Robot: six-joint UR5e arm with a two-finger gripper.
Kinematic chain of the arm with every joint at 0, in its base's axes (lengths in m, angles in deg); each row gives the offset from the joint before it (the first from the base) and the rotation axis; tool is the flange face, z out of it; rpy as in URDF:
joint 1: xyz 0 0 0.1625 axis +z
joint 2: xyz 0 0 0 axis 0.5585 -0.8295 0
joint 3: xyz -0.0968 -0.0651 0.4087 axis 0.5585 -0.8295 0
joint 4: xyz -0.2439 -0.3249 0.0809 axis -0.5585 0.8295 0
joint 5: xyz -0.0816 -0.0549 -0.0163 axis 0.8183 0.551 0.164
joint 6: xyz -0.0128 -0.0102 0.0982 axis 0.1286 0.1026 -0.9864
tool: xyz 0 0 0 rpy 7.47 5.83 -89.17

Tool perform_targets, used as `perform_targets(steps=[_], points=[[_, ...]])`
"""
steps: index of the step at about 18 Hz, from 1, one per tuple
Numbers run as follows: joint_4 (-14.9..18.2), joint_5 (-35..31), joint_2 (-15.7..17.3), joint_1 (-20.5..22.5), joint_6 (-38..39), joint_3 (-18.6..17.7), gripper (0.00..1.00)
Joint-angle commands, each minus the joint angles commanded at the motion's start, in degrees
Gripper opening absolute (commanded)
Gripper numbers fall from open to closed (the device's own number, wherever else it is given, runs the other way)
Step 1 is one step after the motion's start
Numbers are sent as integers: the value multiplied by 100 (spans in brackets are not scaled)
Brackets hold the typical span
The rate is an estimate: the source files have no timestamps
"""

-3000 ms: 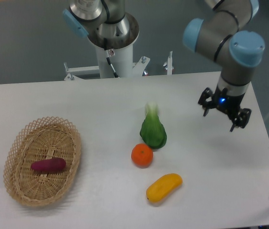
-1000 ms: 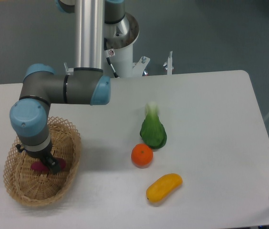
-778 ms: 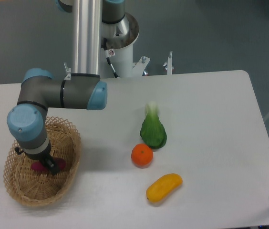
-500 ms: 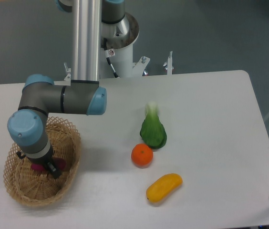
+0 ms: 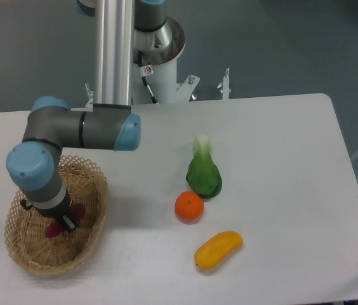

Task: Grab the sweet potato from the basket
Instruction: 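Close the gripper on the purple sweet potato inside the basket, then lift the sweet potato out of the basket and carry it away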

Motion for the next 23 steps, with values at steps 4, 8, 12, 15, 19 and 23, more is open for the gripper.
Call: perform_targets(steps=[4,8,12,15,19,23], points=[[61,-9,448,500,194,-35,5],[105,-17,782,1246,159,-35,5],[167,-26,932,2046,19,-26,5],[176,-44,941,2582,-534,-26,5],[220,-53,915,3303,-1465,-35,5],[229,-44,897,3919,-2283,-26,7]])
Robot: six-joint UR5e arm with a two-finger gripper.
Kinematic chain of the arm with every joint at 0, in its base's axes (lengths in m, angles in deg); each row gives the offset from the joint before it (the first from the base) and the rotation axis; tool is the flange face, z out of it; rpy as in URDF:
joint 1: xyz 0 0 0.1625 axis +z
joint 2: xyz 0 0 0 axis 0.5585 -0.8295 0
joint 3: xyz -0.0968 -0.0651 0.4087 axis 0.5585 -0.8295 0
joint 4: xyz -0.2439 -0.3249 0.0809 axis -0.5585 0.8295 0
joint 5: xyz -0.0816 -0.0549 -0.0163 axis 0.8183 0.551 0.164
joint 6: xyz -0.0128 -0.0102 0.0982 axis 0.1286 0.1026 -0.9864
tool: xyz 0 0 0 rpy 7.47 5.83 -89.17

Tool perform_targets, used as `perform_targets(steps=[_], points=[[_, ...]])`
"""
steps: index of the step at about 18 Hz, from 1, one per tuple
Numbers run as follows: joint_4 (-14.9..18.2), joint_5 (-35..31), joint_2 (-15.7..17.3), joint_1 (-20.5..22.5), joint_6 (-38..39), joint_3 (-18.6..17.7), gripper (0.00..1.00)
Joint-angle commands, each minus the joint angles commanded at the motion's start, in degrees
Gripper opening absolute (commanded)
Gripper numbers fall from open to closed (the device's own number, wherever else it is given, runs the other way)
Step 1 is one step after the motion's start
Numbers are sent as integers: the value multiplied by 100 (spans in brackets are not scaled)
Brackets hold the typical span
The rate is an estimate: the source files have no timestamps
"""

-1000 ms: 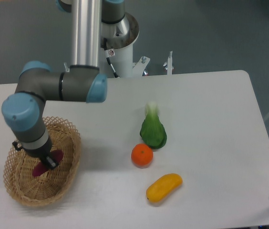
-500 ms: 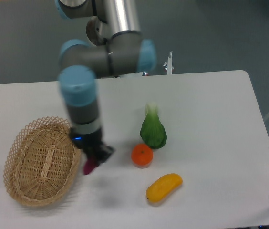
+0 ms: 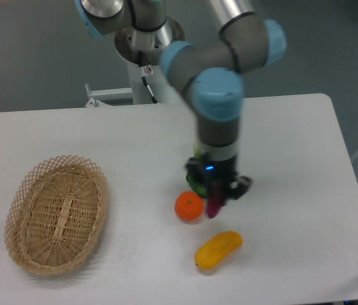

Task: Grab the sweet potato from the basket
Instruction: 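Lift the sweet potato out of the basket and carry it away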

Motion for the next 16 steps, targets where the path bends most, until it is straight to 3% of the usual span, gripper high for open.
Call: perform_targets(steps=[6,16], points=[[0,0,-149,300,-897,-9,8],[-26,-17,-220,318,-969,0,9]])
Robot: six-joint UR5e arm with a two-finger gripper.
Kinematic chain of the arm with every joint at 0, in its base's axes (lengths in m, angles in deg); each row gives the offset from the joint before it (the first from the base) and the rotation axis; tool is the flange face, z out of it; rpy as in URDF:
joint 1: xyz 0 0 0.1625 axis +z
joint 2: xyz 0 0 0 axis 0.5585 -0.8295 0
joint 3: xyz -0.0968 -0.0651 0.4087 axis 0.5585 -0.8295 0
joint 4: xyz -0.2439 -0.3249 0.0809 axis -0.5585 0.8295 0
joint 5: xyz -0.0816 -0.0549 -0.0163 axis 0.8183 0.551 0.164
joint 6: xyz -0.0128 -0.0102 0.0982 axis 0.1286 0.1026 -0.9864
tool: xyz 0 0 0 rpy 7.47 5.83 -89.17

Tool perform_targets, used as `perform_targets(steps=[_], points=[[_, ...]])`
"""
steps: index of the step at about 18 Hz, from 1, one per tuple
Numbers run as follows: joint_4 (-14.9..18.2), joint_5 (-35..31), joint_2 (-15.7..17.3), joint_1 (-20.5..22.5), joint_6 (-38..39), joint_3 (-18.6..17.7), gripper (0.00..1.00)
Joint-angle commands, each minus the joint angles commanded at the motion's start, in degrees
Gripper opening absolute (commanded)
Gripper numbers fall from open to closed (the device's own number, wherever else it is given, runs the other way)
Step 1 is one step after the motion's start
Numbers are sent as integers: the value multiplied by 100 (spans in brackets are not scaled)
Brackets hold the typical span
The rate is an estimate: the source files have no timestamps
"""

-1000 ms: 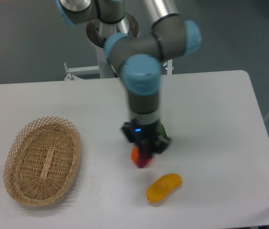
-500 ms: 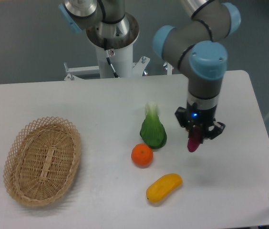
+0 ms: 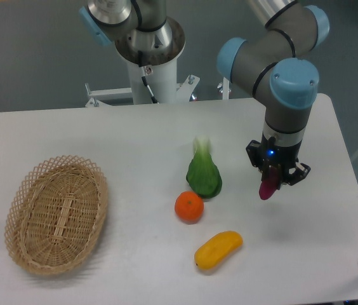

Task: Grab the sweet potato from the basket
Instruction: 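Lift the sweet potato out of the basket and carry it away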

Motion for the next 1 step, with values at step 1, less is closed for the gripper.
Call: perform_targets(steps=[1], points=[[0,-17,0,0,0,0,9]])
